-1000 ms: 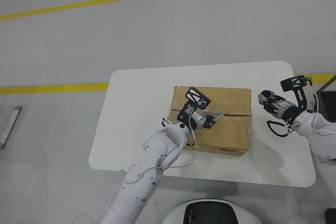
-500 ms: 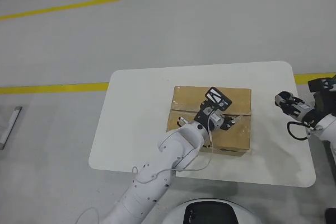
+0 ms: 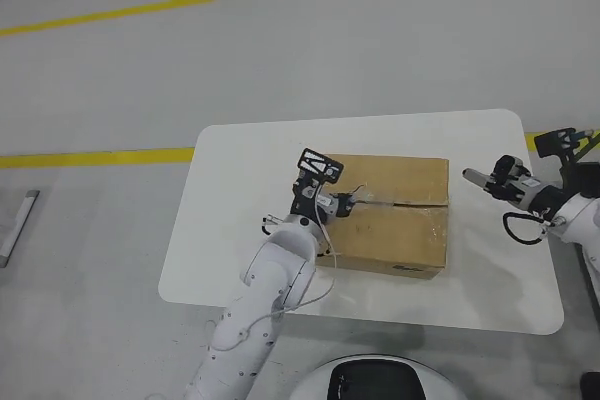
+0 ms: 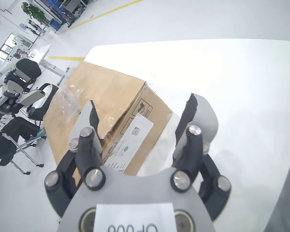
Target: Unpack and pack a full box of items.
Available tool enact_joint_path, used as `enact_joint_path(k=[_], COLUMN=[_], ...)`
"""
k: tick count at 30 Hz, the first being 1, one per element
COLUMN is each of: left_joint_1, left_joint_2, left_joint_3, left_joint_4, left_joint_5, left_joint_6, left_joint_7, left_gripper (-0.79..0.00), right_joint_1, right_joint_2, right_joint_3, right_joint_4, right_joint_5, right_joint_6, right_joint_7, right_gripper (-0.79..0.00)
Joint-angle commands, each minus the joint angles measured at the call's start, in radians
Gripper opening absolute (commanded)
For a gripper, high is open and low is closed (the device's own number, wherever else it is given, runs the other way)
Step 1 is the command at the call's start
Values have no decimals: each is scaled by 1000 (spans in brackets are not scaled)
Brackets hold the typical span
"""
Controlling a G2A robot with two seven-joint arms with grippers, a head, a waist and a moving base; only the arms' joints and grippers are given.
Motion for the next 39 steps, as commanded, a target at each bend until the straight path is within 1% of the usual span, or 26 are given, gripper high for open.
enact_joint_path(k=[1,3,7,9,11,14,18,23,32,39], left_joint_1=[-5,-16,-60,-80,-96,-116,-135,-146,-141,-149], left_joint_2=[-1,-5,-16,-23,-27,-33,-41,-45,-45,-55], left_joint_3=[-10,-10,12,24,41,52,65,69,40,64], left_joint_4=[4,18,69,86,107,145,174,176,121,168], left_joint_5=[6,-8,6,-19,-12,-10,5,27,56,79], left_joint_6=[17,24,53,49,29,30,36,17,-20,-13], left_joint_7=[-66,-97,-175,-177,-182,-197,-210,-211,-235,-236], left_gripper=[0,0,0,0,0,0,0,0,0,0], right_joint_1=[5,7,6,4,2,-1,-4,-1,18,31], right_joint_2=[0,0,1,1,2,2,3,5,6,8], right_joint_3=[-11,-20,-28,-30,-30,-31,-33,-37,-55,-62], right_joint_4=[-4,-7,-8,-11,-11,-12,-13,-10,3,15], right_joint_5=[-6,-16,-19,-22,-24,-26,-28,-28,-25,-22], right_joint_6=[12,20,37,45,55,63,71,76,81,71], right_joint_7=[-5,-9,-16,-20,-23,-29,-33,-35,-37,-38], right_gripper=[0,0,0,0,0,0,0,0,0,0])
